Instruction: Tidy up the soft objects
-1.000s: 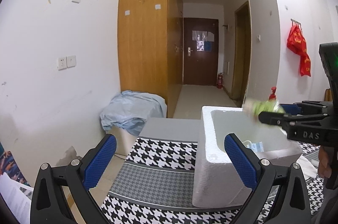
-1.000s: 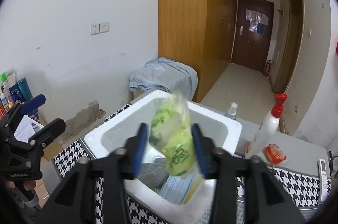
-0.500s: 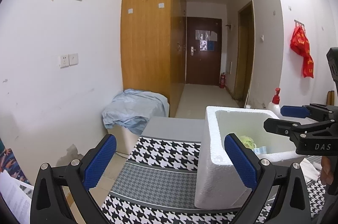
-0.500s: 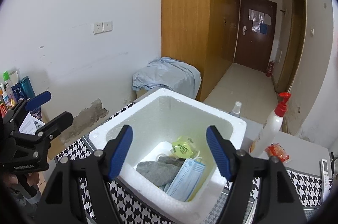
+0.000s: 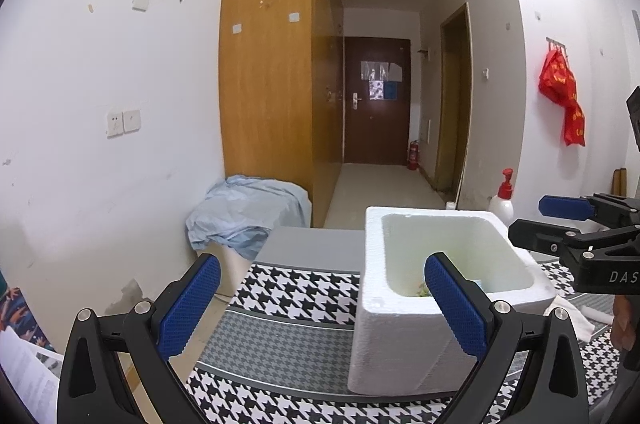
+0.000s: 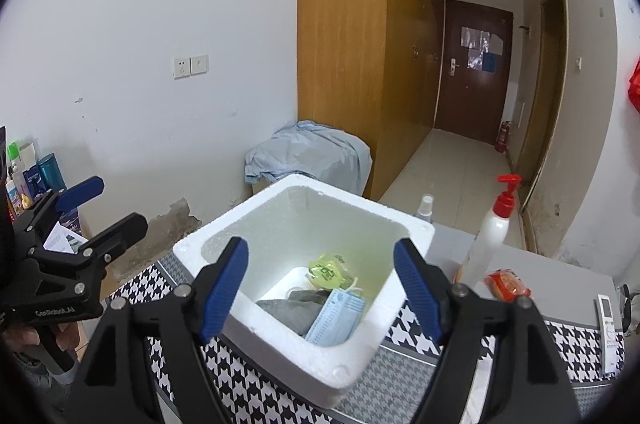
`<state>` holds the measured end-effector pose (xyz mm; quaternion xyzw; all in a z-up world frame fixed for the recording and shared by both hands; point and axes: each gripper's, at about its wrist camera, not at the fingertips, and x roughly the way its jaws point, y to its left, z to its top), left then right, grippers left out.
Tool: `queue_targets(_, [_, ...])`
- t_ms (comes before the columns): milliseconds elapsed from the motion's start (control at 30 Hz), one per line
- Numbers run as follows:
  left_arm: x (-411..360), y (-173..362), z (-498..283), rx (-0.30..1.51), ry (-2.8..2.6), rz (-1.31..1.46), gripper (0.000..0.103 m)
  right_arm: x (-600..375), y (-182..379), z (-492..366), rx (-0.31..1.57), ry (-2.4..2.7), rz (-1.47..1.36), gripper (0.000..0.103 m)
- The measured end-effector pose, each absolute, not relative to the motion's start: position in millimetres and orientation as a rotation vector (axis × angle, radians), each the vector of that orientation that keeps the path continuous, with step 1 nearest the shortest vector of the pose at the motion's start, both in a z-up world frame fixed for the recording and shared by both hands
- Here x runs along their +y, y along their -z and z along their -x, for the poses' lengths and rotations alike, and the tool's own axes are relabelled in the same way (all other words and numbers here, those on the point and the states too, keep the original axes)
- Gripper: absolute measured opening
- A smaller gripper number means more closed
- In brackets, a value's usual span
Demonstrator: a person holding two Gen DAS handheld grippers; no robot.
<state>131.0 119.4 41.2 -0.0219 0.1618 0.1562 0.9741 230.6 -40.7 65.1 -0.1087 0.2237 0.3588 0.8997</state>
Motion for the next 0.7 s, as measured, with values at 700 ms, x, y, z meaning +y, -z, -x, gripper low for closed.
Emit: queue_targets(700, [62,-61,-125,0.279,-0.204,0.030,0.102,-104,-83,-194,0.384,-0.660,0.198,0.085])
